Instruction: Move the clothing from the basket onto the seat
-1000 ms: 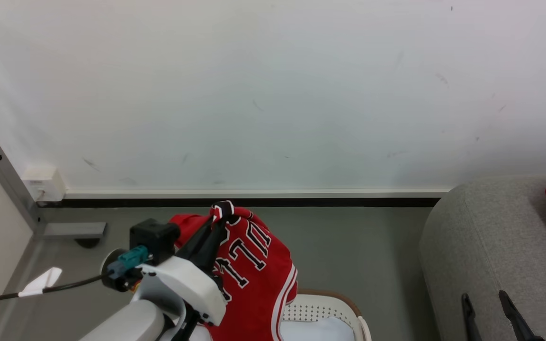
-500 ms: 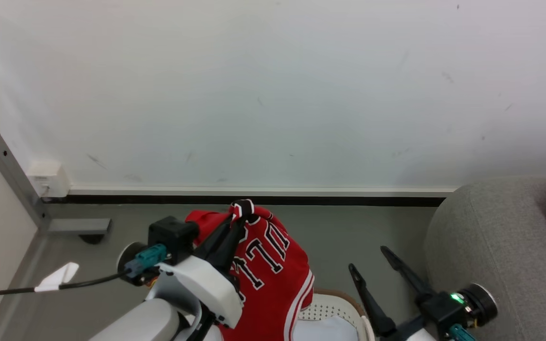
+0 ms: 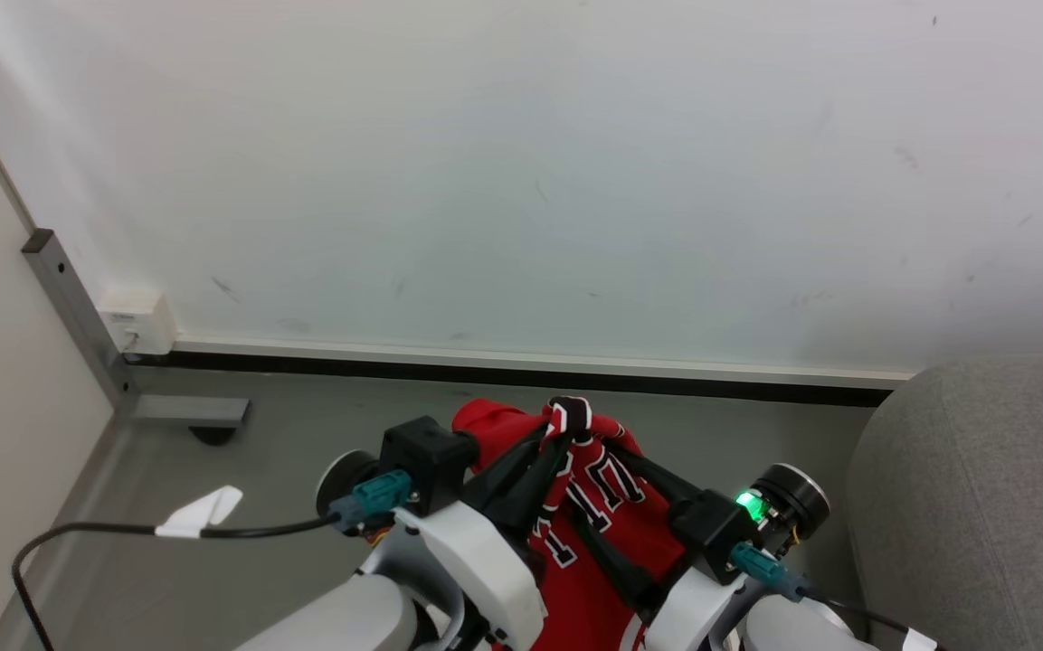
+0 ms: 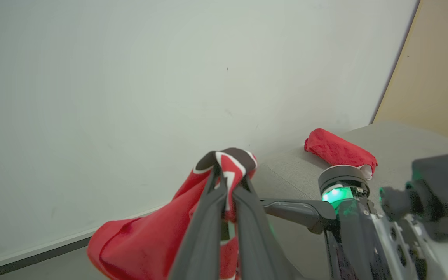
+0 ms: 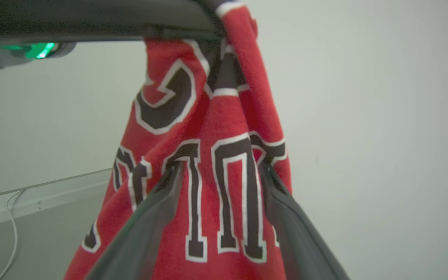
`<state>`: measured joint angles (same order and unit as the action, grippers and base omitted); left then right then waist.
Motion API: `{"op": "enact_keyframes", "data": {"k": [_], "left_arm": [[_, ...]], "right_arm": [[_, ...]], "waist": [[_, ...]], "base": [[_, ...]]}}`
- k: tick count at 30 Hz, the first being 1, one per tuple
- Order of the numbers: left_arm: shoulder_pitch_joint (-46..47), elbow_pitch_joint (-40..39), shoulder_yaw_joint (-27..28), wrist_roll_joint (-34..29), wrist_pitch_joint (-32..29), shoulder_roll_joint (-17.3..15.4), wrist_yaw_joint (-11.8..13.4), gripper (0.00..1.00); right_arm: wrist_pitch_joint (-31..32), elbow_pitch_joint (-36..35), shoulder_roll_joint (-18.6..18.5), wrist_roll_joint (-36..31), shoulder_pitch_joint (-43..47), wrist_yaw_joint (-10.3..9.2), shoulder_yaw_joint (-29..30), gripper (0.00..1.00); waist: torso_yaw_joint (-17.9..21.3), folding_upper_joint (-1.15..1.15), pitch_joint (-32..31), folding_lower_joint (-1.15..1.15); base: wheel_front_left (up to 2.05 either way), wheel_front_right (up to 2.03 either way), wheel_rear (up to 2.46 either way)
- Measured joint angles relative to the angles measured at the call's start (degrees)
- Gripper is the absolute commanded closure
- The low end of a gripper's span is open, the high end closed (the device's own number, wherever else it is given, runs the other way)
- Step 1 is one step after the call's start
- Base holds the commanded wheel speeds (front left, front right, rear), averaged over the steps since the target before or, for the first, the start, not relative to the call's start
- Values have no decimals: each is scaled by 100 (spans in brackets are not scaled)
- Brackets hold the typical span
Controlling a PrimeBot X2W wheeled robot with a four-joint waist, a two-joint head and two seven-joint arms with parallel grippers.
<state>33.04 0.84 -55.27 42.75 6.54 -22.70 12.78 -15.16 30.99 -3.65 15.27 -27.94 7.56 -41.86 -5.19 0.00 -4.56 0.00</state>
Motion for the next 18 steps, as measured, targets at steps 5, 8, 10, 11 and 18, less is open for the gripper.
{"op": "enact_keyframes", "data": {"k": [5, 8, 10, 11, 18], "left_arm": [[50, -37, -102, 1, -73, 94, -88, 100], [59, -47, -122, 3, -89, 125, -114, 100], [62, -41, -120, 4, -89, 121, -114, 100], [62, -40, -118, 4, -89, 111, -113, 100], [62, 11, -92, 3, -77, 45, -31, 50]], "right_arm": [[-1, 586, 12, 539, -270, 0, -488, 53], [-2, 772, 16, 946, -380, 0, -725, 100], [-1, 789, 27, 1137, -427, 0, -811, 100], [-1, 789, 20, 1221, -453, 0, -839, 100], [0, 725, -92, 1406, -489, -1, -767, 100]], "waist": [[-96, 0, -13, 0], [-143, 0, -25, 0], [-153, 0, -31, 0], [-152, 0, -34, 0], [-85, 0, -48, 0]], "base": [[0, 0, 0], [0, 0, 0], [0, 0, 0], [0, 0, 0], [0, 0, 0]]}}
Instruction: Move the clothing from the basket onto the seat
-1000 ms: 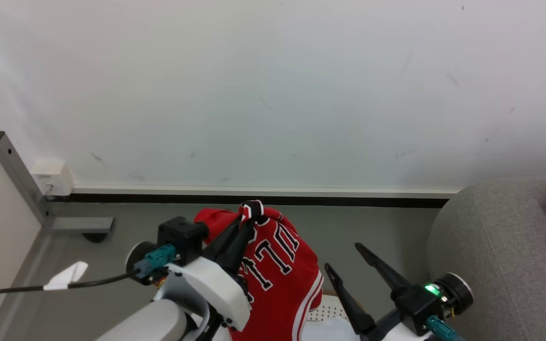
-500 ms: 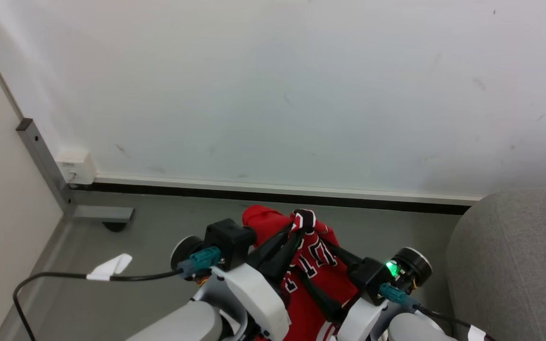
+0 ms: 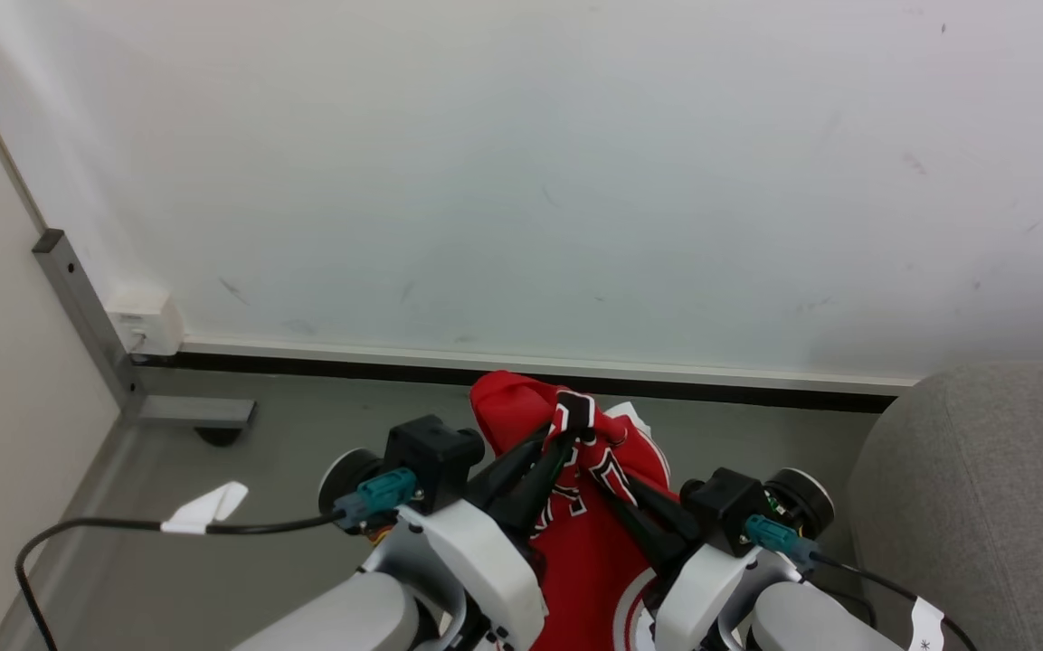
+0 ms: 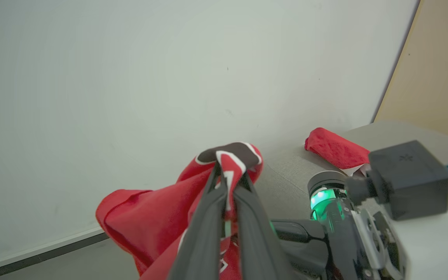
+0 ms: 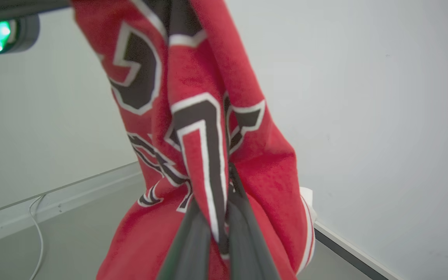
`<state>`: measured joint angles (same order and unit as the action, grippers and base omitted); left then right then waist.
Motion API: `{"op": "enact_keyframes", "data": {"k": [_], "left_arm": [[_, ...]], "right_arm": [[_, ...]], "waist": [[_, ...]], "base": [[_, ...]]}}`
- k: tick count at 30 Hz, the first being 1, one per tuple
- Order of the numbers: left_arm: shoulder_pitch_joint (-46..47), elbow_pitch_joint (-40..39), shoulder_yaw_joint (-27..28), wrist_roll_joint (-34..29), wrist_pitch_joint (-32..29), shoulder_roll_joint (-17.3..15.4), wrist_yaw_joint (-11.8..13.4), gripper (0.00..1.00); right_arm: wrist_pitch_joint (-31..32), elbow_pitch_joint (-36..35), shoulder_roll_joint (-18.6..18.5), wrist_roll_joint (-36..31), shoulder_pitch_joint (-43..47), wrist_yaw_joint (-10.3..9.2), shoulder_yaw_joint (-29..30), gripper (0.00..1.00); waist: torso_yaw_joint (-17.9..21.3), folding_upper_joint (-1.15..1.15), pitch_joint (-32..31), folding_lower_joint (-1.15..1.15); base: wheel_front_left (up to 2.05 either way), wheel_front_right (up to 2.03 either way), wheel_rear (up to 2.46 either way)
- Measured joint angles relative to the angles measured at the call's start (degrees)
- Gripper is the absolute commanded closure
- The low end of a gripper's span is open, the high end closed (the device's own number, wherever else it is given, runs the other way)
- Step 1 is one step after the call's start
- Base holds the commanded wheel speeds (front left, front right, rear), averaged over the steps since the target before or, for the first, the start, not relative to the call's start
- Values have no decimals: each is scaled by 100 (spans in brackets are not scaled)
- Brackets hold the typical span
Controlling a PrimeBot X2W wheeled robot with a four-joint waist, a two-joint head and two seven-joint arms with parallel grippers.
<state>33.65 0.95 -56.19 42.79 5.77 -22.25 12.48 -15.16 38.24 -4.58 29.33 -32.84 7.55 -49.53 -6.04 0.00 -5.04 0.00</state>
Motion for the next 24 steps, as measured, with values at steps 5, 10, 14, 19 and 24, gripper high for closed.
{"op": "enact_keyframes", "data": {"k": [5, 10, 14, 19, 24], "left_arm": [[-6, 58, -23, 0, -15, -8, 45, 0], [-26, 74, -45, 16, -65, -22, 52, 0], [-32, 75, -64, 36, -79, -26, 49, 0], [-50, 75, -77, 56, -113, -33, 51, 0], [-50, 76, -75, 59, -101, -37, 53, 0]], "right_arm": [[1, -25, -81, 0, -2, 1, 78, 100], [2, -68, -107, -22, -1, 1, 234, 100], [2, -91, -131, -109, 5, 0, 392, 100], [2, -121, -147, -268, 27, 0, 703, 100], [2, -125, -130, -409, 65, 1, 797, 100]], "waist": [[48, 0, 26, 0], [90, 0, 39, 0], [127, 0, 38, 0], [165, 0, 47, 0], [194, 0, 71, 0]], "base": [[0, 0, 0], [0, 0, 0], [0, 0, 0], [0, 0, 0], [0, 0, 0]]}}
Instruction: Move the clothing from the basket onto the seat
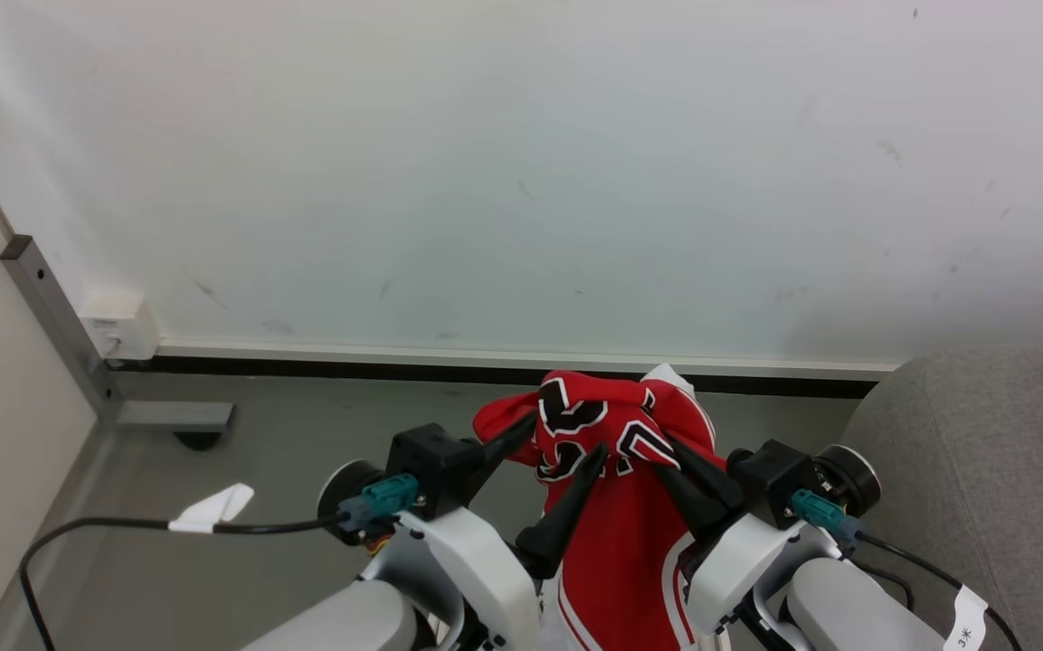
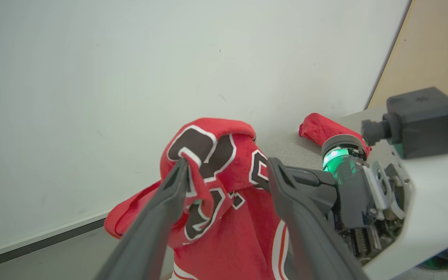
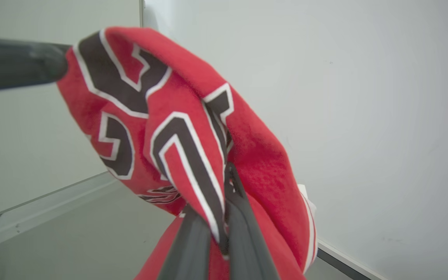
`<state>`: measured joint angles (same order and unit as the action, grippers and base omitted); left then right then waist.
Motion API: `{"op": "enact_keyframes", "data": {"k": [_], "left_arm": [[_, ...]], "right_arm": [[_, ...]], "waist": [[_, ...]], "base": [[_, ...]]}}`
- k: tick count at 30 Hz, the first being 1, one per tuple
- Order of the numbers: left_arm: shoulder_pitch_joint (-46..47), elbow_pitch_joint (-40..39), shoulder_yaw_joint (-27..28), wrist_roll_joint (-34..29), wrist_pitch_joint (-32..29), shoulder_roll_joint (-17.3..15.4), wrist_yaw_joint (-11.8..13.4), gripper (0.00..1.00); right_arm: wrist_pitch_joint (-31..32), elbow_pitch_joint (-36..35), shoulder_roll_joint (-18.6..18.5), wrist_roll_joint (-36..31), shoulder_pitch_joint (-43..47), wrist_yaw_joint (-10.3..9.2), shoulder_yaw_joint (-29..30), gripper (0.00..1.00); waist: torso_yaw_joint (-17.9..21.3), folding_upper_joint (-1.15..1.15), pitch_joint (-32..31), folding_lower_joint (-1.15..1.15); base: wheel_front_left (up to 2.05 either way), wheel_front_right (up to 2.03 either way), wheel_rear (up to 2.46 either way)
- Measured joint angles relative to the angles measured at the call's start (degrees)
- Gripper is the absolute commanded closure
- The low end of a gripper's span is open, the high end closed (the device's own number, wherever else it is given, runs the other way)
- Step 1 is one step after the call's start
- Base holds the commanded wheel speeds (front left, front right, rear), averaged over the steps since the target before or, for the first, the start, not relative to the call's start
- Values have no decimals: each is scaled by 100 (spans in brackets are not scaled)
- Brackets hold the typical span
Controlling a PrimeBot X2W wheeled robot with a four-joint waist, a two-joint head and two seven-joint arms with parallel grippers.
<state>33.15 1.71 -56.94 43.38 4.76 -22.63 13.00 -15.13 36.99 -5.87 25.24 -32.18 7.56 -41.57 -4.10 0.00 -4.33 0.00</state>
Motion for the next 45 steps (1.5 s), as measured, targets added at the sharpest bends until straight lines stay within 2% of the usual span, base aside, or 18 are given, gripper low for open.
{"op": "enact_keyframes", "data": {"k": [13, 22, 34, 45], "left_arm": [[-12, 20, 1, 32, 80, 0, 26, 0], [-74, 22, 12, 51, 138, -29, 60, 0], [-140, 59, 13, 75, 235, -69, 65, 0], [-110, 73, -20, 66, 283, -29, 58, 0]], "right_arm": [[0, -23, 22, -56, 64, 0, 87, 100], [0, -152, -134, -112, 62, 0, 247, 100], [0, -474, -514, -254, 83, 0, 849, 100], [0, -635, -683, -358, 121, 0, 1055, 100]], "waist": [[76, 0, -19, 0], [352, 0, 40, 0], [968, 0, 213, 0], [1805, 0, 332, 0]], "base": [[0, 0, 0], [0, 0, 0], [0, 0, 0], [0, 0, 0]]}}
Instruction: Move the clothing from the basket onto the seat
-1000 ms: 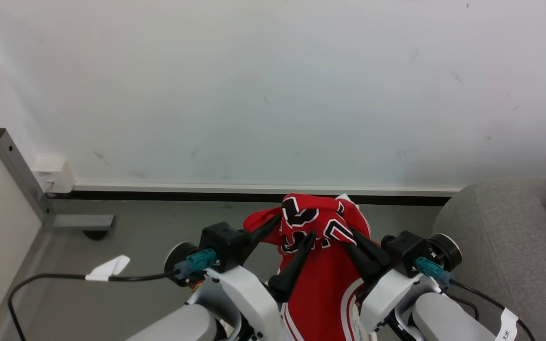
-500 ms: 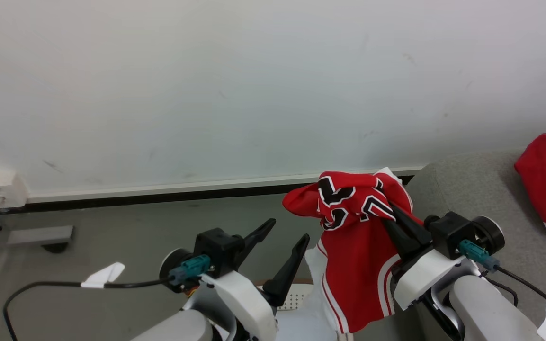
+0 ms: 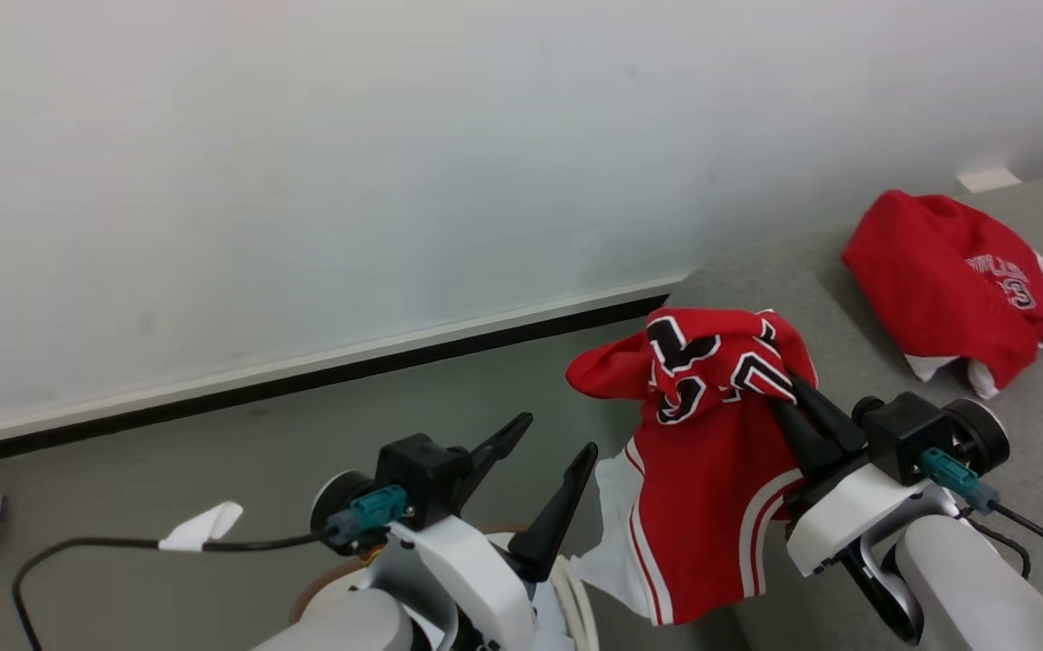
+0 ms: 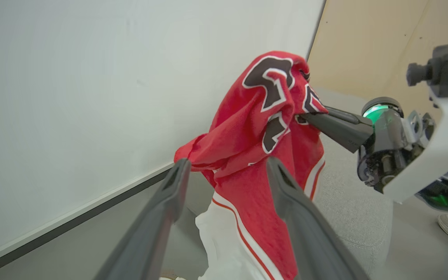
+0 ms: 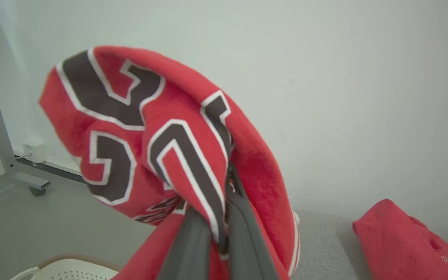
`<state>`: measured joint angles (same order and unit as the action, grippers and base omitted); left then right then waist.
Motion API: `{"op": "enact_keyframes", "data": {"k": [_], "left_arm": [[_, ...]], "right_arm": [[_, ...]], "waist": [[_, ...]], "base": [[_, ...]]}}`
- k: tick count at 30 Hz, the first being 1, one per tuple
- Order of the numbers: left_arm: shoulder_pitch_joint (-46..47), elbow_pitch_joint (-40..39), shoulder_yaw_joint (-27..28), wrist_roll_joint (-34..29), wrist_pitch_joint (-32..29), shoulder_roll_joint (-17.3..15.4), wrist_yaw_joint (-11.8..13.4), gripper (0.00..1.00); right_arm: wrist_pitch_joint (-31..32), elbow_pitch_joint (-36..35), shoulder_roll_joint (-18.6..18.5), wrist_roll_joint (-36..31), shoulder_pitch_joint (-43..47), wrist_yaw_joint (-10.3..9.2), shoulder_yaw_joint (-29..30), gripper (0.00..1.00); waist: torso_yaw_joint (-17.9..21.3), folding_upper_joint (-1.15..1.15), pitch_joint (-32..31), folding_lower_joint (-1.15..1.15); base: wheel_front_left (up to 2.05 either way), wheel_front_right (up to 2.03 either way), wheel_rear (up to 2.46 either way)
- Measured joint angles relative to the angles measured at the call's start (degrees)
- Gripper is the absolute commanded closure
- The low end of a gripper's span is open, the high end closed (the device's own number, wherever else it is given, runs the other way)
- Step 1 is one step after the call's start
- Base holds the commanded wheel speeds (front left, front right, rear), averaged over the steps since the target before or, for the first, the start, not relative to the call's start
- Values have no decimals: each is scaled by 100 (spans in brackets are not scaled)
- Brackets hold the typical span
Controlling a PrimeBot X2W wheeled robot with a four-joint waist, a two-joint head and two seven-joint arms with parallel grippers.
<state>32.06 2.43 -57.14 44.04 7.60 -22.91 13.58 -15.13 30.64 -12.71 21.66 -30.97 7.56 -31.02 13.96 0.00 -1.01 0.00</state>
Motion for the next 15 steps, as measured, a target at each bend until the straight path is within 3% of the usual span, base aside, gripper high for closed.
{"op": "enact_keyframes", "data": {"k": [8, 15], "left_arm": [[38, 24, -29, -8, 18, 41, -9, 0], [125, 12, -62, -37, -2, 41, -12, 0]], "right_arm": [[0, -167, -252, -33, 109, 0, 237, 100], [0, -461, -437, -49, 207, 0, 646, 100]], "waist": [[543, 0, 102, 0], [748, 0, 304, 0]], "base": [[0, 0, 0], [0, 0, 0]]}}
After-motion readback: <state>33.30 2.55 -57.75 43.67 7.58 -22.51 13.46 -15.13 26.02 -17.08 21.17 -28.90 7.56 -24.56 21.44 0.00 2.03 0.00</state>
